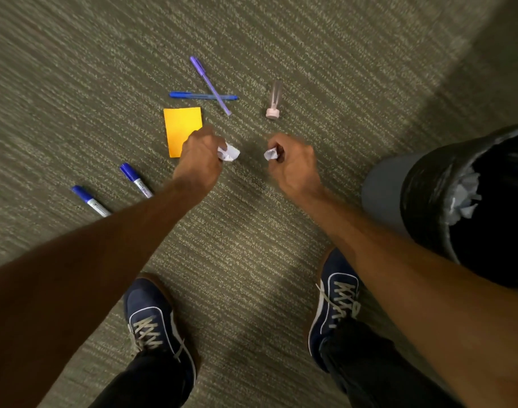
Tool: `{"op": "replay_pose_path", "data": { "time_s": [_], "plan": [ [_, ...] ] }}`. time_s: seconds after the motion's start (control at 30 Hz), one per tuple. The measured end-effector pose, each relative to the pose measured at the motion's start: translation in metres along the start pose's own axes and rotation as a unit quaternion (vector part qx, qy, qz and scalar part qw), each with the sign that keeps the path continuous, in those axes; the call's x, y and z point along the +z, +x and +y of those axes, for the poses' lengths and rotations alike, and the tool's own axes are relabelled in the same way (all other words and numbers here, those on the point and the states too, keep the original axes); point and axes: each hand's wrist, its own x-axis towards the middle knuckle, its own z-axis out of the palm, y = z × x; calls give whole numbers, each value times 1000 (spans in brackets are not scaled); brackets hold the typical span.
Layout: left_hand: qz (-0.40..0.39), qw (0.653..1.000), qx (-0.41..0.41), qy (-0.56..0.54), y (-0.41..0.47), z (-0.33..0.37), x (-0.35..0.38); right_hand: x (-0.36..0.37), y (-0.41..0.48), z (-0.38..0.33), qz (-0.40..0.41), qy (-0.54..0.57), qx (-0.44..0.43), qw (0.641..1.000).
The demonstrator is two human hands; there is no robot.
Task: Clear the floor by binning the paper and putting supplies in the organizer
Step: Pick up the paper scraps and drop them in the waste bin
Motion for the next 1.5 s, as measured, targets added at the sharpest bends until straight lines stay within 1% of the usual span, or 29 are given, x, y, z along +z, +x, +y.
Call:
{"op": "replay_pose_path", "data": {
  "time_s": [0.07,0.13,0.23,0.33,0.4,0.47,0.53,0.63,0.73,0.87,1.0,1.17,1.23,1.3,1.37,1.43,1.5],
  "plan": [
    [20,999,-26,-43,-14,18,-14,-19,-13,-12,48,79,43,995],
    [41,995,-36,-78,-28,40,-27,-40,-27,-23,73,134,78,985],
    [66,989,-36,-125,-51,84,-44,-78,-48,-33,93,178,90,975],
    [80,980,-35,-181,-73,137,-58,-127,-72,-42,126,197,109,966],
    [73,974,-28,-211,-86,175,-64,-162,-88,-45,161,208,117,958],
    [63,973,-12,-221,-98,214,-68,-195,-104,-44,202,224,133,944],
    [47,972,14,-229,-109,250,-70,-226,-121,-39,243,210,154,934],
    [11,971,56,-230,-120,301,-67,-268,-145,-26,273,187,188,925],
    [-26,972,62,-227,-123,338,-56,-294,-165,-6,270,165,225,922],
    [-82,977,26,-193,-113,366,-27,-304,-179,27,228,135,266,927],
    [-138,978,13,-158,-105,377,0,-299,-177,62,183,125,303,927],
    [-189,971,-6,-145,-95,380,25,-289,-169,86,152,120,313,930],
    [-193,968,4,-160,-93,381,29,-286,-166,91,137,132,322,927],
    [-198,966,18,-167,-91,382,28,-286,-165,89,138,142,319,927],
    [-195,962,34,-190,-92,383,24,-291,-168,83,163,102,284,939],
    [-168,959,34,-226,-95,382,15,-300,-172,70,187,41,235,953],
    [-105,959,38,-260,-100,377,3,-305,-174,53,211,27,187,959]
  ]
}}
